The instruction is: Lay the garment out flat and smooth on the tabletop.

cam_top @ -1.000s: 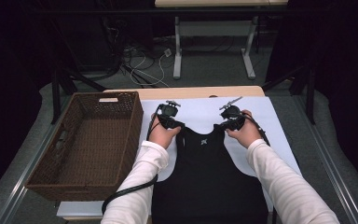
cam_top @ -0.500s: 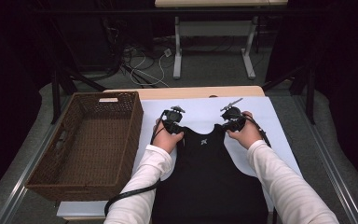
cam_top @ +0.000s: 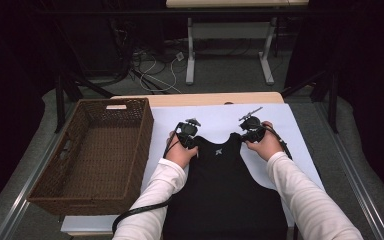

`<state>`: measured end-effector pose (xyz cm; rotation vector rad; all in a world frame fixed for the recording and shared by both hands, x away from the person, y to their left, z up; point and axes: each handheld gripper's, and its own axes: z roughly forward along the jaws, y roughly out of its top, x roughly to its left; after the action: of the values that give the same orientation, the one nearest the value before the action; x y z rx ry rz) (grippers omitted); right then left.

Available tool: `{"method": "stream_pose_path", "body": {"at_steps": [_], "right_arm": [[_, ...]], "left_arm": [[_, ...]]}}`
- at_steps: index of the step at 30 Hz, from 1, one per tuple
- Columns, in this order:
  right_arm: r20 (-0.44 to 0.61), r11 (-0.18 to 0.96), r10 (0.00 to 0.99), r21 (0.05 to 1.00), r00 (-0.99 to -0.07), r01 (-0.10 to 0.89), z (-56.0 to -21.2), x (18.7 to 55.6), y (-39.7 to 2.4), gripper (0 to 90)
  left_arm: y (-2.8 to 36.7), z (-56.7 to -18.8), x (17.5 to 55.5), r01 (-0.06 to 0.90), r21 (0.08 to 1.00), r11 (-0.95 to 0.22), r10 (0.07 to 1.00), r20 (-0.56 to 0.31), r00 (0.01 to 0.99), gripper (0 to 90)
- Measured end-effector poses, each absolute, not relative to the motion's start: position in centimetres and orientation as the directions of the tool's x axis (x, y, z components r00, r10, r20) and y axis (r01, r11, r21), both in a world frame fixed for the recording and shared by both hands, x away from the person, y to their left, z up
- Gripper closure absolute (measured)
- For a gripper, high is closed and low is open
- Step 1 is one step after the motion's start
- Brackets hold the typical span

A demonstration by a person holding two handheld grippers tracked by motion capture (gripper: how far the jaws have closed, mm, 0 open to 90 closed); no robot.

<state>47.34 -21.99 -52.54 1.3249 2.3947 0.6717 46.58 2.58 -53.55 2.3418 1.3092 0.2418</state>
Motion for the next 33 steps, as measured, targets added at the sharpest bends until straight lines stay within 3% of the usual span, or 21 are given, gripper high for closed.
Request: {"method": "stream_pose_path", "body": {"at_steps": [2,7,19,24,33], "right_arm": [[-0.043,0.459,0.851,0.542,-0.523,0.704,-52.6,47.3,-22.1,87.8],[-0.052,0.463,0.852,0.542,-0.521,0.702,-52.8,47.3,-22.1,88.4],[-0.050,0.446,0.859,0.563,-0.510,0.696,-52.2,47.1,-22.4,90.0],[-0.042,0.438,0.860,0.574,-0.509,0.692,-52.2,47.1,-22.3,90.0],[-0.042,0.431,0.866,0.569,-0.499,0.700,-52.4,47.3,-22.6,90.0]], "left_arm": [[2.5,-53.7,46.3,0.747,0.477,-0.464,0.837,-0.040,0.545,76.0],[3.0,-53.6,46.6,0.760,0.470,-0.449,0.835,-0.083,0.544,87.7],[3.9,-49.8,46.7,0.802,0.486,-0.346,0.810,-0.277,0.517,88.5],[3.1,-49.5,47.1,0.806,0.486,-0.336,0.793,-0.316,0.521,88.7],[1.3,-52.9,48.4,0.822,0.449,-0.350,0.813,-0.290,0.505,88.3]]}}
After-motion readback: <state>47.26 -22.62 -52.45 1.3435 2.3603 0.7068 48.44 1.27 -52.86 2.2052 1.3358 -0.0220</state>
